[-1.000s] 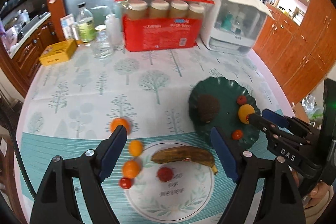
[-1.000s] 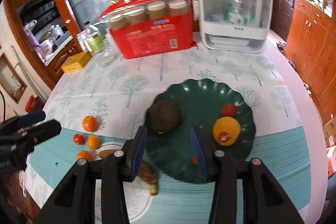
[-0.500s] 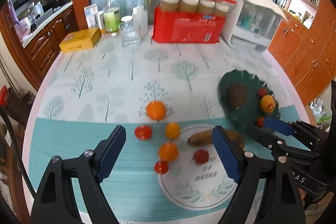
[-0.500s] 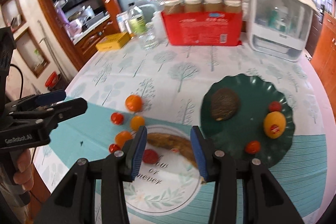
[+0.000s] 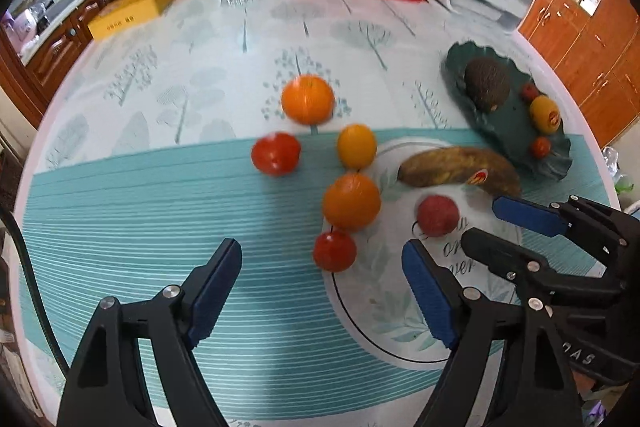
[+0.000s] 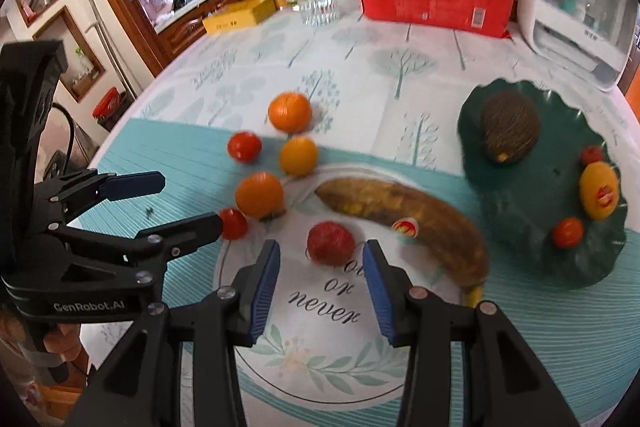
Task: Organize fruits
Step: 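Grasp a cherry tomato with the left tool while the right tool grasps a lychee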
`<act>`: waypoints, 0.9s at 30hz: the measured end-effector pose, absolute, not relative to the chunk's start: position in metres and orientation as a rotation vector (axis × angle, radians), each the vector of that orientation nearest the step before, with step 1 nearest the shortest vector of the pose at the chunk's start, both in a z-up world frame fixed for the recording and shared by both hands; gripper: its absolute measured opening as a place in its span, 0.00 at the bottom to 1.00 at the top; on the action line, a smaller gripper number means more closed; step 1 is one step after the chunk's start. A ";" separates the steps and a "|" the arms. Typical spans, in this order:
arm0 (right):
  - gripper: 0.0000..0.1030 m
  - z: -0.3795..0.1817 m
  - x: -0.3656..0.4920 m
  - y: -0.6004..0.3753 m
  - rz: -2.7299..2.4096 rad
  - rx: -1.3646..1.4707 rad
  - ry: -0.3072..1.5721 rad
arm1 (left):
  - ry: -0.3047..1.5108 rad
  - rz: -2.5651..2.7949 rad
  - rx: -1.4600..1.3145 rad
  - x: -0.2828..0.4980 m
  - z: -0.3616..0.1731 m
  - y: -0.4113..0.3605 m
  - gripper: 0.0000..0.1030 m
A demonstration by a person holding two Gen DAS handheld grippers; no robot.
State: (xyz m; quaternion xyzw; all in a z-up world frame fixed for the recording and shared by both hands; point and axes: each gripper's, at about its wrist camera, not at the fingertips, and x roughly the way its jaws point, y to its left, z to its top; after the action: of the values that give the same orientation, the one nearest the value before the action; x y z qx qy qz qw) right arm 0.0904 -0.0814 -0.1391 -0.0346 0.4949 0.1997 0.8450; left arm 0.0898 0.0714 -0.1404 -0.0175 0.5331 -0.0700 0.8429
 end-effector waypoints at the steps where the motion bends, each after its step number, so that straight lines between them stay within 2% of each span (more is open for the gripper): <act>1: 0.42 -0.143 0.091 -0.081 0.418 -0.073 1.049 | 1.134 -0.151 -0.039 0.091 -0.146 0.072 0.77; 17: 0.42 -0.173 0.100 -0.068 0.355 -0.088 1.061 | 1.186 -0.177 -0.018 0.106 -0.180 0.067 0.48; 21: 0.42 -0.176 0.102 -0.067 0.344 -0.089 1.059 | 1.182 -0.182 -0.004 0.107 -0.180 0.064 0.36; 23: 0.38 -0.177 0.103 -0.066 0.344 -0.095 1.058 | 1.181 -0.181 -0.005 0.106 -0.179 0.064 0.27; 27: 0.33 -0.178 0.104 -0.065 0.339 -0.109 1.049 | 1.175 -0.173 -0.013 0.103 -0.179 0.065 0.26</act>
State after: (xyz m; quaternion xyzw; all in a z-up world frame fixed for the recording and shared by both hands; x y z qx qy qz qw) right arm 0.1039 -0.0649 -0.1780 -0.0515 0.4979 0.1608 0.8506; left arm 0.1033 0.0647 -0.1789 -0.0061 0.5536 -0.0816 0.8288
